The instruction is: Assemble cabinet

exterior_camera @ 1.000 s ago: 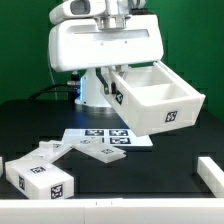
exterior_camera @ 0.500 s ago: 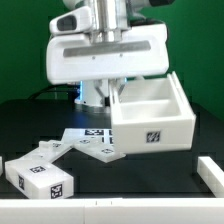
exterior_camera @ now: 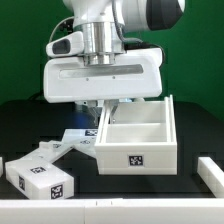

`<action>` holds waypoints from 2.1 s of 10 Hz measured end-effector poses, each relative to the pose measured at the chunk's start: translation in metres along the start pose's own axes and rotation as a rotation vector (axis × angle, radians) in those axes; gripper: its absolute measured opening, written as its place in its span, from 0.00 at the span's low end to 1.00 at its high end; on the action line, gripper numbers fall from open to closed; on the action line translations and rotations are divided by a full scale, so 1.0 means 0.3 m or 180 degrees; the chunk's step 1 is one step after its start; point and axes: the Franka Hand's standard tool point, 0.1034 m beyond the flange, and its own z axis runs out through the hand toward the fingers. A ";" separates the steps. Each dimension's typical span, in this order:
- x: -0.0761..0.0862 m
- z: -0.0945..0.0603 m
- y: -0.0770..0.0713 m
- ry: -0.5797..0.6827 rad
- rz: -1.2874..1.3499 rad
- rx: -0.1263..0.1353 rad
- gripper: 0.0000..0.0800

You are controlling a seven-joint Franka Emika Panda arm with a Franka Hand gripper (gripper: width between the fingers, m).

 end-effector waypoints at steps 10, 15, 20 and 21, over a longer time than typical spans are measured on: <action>0.079 0.135 -0.164 0.0081 -0.0564 -0.0069 0.04; 0.118 0.240 -0.167 0.0206 -0.0447 -0.0145 0.04; 0.117 0.239 -0.167 0.0199 -0.0375 -0.0161 0.04; 0.117 0.238 -0.166 0.0196 -0.0378 -0.0160 0.04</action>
Offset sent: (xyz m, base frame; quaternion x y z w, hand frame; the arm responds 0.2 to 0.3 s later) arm 0.0367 0.0239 -0.0114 0.0177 0.0308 -0.0790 0.9962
